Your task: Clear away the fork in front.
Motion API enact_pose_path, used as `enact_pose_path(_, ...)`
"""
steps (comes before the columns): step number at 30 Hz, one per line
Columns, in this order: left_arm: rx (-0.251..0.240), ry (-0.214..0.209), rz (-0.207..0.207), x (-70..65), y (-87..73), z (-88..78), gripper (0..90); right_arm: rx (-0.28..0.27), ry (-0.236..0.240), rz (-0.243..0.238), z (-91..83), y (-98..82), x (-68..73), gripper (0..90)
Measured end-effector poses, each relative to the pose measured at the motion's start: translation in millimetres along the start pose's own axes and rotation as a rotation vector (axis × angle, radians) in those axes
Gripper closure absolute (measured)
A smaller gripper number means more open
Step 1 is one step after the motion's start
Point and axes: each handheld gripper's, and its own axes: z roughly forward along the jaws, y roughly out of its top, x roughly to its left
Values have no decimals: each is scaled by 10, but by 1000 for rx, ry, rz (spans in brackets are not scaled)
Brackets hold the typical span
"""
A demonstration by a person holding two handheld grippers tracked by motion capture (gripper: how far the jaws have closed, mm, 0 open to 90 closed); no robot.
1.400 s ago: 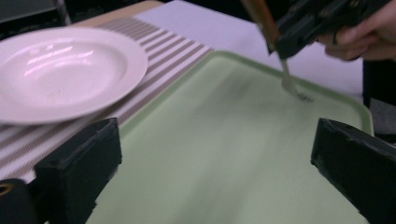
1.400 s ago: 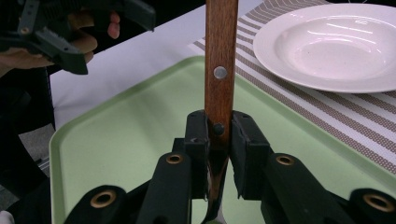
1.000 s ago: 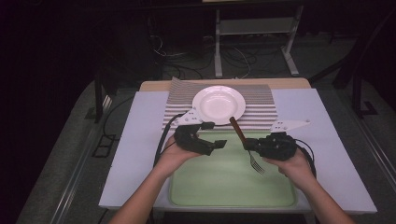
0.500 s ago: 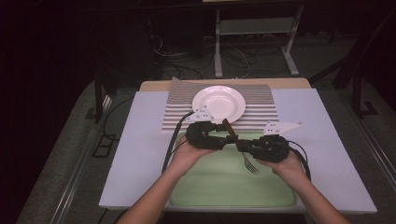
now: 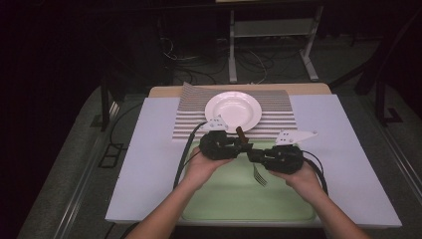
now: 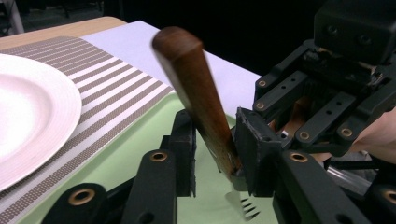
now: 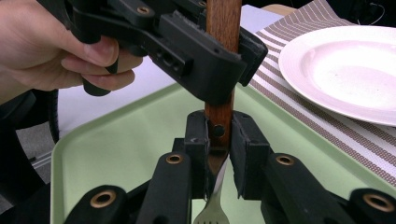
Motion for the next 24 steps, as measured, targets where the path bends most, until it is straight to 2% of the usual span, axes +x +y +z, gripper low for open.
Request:
enact_pose_path(9, -23, -40, -17, -11, 12, -24, 748, -9, -8, -14, -1, 21, 32, 768)
enact_pose_path(13, -29, -43, 2, -24, 21, -42, 759, -17, 1, -21, 0, 29, 42, 746)
enact_pose_path(16, -39, -46, 0, 3, 27, -80, 763, -33, 15, -19, -1, 24, 20, 578)
enact_pose_path(20, -46, -27, 17, 47, 35, -169, 768, -18, 32, 3, -2, -7, -43, 396)
enact_pose_path(24, -38, 2, 45, 79, 36, -268, 774, -1, -18, 5, -37, -75, -102, 276)
